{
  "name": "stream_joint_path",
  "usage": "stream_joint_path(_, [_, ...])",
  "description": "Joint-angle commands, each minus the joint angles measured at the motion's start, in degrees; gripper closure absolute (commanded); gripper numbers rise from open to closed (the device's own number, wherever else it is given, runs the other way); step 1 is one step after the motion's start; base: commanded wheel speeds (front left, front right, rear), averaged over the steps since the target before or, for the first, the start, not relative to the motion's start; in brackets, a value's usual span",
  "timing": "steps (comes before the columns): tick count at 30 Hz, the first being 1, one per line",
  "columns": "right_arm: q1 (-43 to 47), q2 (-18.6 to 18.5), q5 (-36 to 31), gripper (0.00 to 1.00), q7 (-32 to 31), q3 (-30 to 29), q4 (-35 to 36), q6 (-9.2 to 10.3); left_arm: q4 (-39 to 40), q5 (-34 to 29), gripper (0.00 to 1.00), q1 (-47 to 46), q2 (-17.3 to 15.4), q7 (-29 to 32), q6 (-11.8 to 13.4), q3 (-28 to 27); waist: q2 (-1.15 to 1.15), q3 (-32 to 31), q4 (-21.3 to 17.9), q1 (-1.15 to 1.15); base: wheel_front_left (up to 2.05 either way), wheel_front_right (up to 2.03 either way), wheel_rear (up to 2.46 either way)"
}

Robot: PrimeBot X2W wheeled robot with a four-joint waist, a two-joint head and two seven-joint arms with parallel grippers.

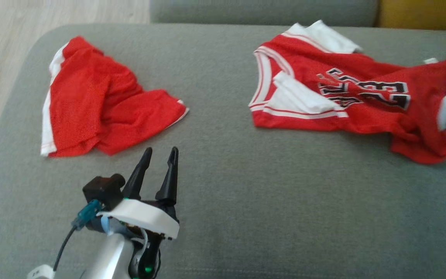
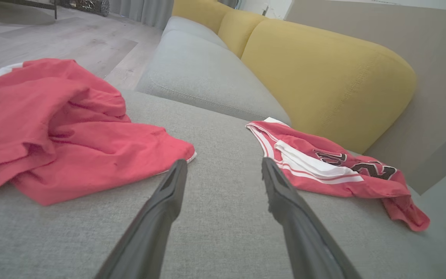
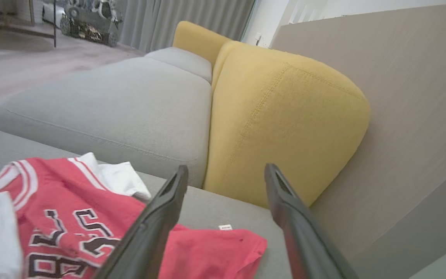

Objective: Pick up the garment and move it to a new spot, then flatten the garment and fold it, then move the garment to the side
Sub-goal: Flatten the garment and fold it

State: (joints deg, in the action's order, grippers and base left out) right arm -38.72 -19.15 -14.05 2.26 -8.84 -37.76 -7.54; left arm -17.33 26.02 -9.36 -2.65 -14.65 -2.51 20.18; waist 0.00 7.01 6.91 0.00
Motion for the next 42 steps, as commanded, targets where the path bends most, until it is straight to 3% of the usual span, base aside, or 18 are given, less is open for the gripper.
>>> stream_joint_path(1, [2.3, 2.2, 1.6, 0.00, 2.0, 1.5, 3.8, 0.05, 1.8, -0.4, 0.00, -0.5, -0.2, -0.3, 0.4, -2.0, 0.00, -2.5, -2.7, 0.00, 0.00, 0.00, 0.00])
stream_joint_path(10, [20.1, 14.0, 7.3, 0.00, 4.2, 1.8, 15.7, 0.05, 2.1, -0.2, 0.00, 2.3, -0.2, -0.3, 1.4, -2.1, 0.00, -6.5, -6.4, 0.00, 0.00, 0.00, 0.00])
stream_joint_path(21, [34.8, 16.2, 14.6, 0.00, 4.4, 2.6, 20.0, 0.05, 2.3, -0.3, 0.00, 4.0, -0.2, -0.3, 1.7, -1.8, 0.00, -7.9, -7.9, 0.00, 0.00, 0.00, 0.00])
stream_joint_path(26, [34.4, 16.3, 15.8, 0.00, 3.8, 0.7, 18.9, 0.05, 2.3, -0.5, 0.00, 4.1, -0.2, -0.3, 1.5, -1.6, 0.00, -7.4, -7.8, 0.00, 0.00, 0.00, 0.00])
stream_joint_path(34, [27.9, 16.3, 17.5, 0.00, 2.0, -7.2, 13.4, 0.05, 2.3, -1.0, 0.00, 3.2, -0.2, -0.3, 0.9, -1.2, 0.00, -3.8, -6.1, 0.00, 0.00, 0.00, 0.00])
stream_joint_path(42, [18.0, 16.3, 12.7, 0.00, 0.4, -15.5, 3.5, 0.05, 1.9, -1.8, 0.00, 0.9, -0.2, -0.3, -0.1, -1.8, 0.00, 0.7, -4.1, 0.00, 0.00, 0.00, 0.00])
